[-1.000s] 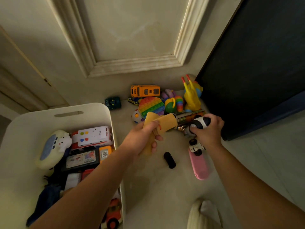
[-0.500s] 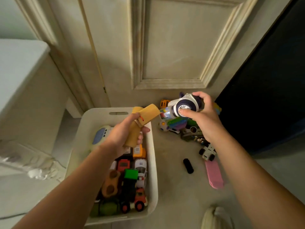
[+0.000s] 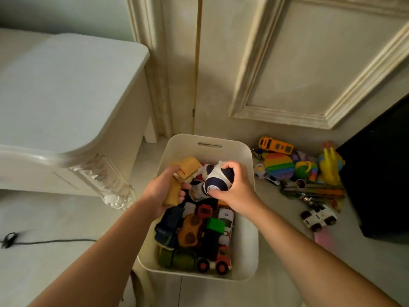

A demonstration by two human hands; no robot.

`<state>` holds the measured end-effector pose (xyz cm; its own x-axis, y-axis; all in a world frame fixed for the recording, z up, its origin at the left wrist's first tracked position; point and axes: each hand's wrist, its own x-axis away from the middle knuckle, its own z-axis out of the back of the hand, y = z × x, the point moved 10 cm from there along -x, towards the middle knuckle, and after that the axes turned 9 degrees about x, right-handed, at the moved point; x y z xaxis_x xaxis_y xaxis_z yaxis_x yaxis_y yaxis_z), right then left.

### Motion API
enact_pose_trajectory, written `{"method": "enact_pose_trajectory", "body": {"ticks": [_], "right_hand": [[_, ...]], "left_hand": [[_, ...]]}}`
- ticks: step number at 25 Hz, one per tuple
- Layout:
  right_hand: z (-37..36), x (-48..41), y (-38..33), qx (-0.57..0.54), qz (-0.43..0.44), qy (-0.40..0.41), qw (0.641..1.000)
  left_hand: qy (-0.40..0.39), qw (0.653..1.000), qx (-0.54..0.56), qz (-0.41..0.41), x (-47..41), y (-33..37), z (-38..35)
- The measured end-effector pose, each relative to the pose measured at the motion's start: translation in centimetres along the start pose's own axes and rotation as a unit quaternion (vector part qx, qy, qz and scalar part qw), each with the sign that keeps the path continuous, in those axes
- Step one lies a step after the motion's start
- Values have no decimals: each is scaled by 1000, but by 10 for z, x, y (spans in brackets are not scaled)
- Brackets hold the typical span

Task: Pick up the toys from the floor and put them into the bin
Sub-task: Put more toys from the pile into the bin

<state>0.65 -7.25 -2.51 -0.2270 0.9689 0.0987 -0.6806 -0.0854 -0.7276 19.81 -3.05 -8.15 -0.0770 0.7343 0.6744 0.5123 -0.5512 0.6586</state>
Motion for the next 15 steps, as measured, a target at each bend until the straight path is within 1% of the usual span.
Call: {"method": "enact_pose_trajectory", "body": {"ticks": [1,2,4,5,6,9,10,12,14,15], "right_hand": [[-10,2,10,32,-11,-7,999],[-19,5,22,103,-27,-22,994],[-31,13,46,253,-80,-62,962],[-34,17,52,296,-96,-74,947],[-37,19,51,324,-91,-81,938],[-58,22,32,372,-18,-112,921],[-65,23,31,374,-17,-133,918],[-70,25,40,391,-55,-165,904],[-64,25,49,418,-96,-171,887],[-61,24,51,413,-103,-172,888]], "left_hand": [[-3,1000,-8,3,-2,-3,0],[-8,1000,-13,8,-3,-6,-2],[-19,999,-18,19,-4,-13,-7],[-21,999,-22,24,-4,-17,-9],[-23,999,-26,28,-4,-20,-11],[-20,998,-53,36,-5,-31,-10],[-17,997,-67,39,-5,-34,-9],[-10,996,-77,46,-6,-40,-6],[2,995,-84,53,-7,-46,0],[7,994,-93,56,-8,-48,2]]}}
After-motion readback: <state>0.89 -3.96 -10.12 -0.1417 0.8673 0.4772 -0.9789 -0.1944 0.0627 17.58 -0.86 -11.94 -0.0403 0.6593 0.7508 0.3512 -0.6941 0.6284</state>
